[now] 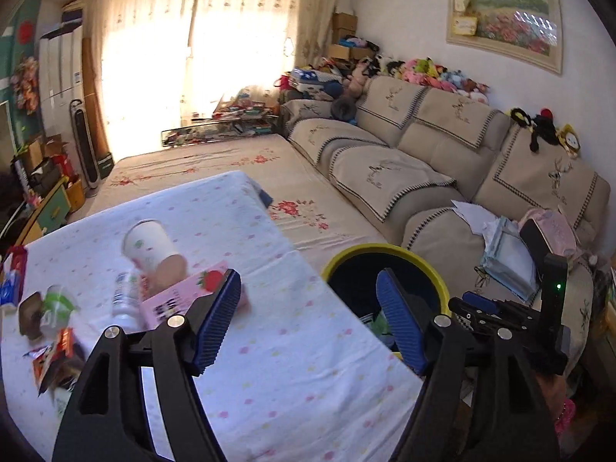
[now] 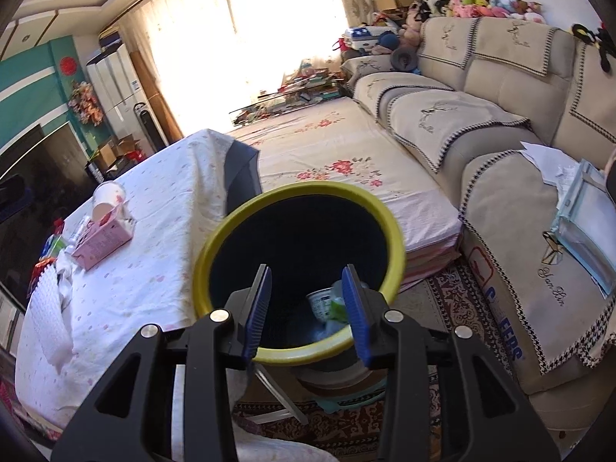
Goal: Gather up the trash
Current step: 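Grasp the white foam mesh net with the right gripper and lift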
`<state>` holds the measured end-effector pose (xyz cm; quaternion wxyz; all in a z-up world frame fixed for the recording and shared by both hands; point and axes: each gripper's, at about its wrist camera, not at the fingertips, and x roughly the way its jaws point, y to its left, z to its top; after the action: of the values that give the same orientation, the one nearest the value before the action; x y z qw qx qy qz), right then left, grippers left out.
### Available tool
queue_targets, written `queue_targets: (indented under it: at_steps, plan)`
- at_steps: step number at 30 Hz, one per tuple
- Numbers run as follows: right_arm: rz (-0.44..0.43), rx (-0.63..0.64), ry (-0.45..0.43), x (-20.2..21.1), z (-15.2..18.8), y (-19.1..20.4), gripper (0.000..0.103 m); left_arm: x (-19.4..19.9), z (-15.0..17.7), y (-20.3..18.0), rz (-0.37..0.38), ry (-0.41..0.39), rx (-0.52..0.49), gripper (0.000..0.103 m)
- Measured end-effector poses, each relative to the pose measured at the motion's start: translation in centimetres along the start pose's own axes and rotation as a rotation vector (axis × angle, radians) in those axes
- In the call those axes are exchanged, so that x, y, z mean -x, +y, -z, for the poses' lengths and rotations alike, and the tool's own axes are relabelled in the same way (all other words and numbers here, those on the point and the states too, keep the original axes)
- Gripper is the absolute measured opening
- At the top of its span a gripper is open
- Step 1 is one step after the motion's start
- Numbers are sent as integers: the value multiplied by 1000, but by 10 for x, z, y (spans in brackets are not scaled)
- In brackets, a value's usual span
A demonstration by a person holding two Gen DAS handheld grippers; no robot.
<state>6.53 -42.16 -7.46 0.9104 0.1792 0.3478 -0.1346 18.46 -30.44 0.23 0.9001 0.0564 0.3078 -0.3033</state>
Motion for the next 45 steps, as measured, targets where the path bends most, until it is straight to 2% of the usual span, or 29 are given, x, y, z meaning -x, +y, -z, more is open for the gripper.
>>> queue_targets:
  at_steps: [5, 9, 15, 17, 21, 26, 31, 34, 35, 36, 39, 45]
  plan:
    - [-77, 74, 31, -9, 2, 45, 37, 65, 20, 67, -150, -67, 99, 78]
    - [-165, 156, 59, -13, 7, 96, 37, 112, 45, 115, -270, -107, 162, 81]
    - [-340, 334, 99, -11, 20, 190, 44, 158, 90, 171, -394, -109, 259, 84]
    - [-402, 393, 113, -9, 27, 220, 48, 167, 109, 185, -418, -104, 288, 85]
    - [-485, 486, 141, -6, 41, 266, 63, 176, 135, 201, -440, -87, 345, 85]
    - [-444, 575, 160, -9, 62, 297, 72, 183, 155, 211, -452, -84, 376, 85]
    - [-419, 591, 201, -22, 72, 300, 72, 179, 160, 212, -441, -79, 392, 85]
    - [-426, 581, 226, -28, 76, 298, 58, 175, 162, 212, -439, -72, 397, 85]
    - [-425, 578, 228, -29, 77, 298, 54, 173, 162, 212, -438, -69, 399, 85]
    - [-422, 579, 227, -30, 77, 298, 45, 173, 164, 213, -439, -68, 400, 85]
    - [-421, 569, 220, -30, 76, 297, 32, 169, 165, 212, -438, -63, 401, 86]
    - [-436, 542, 195, -23, 72, 290, 26, 163, 167, 210, -433, -53, 393, 86]
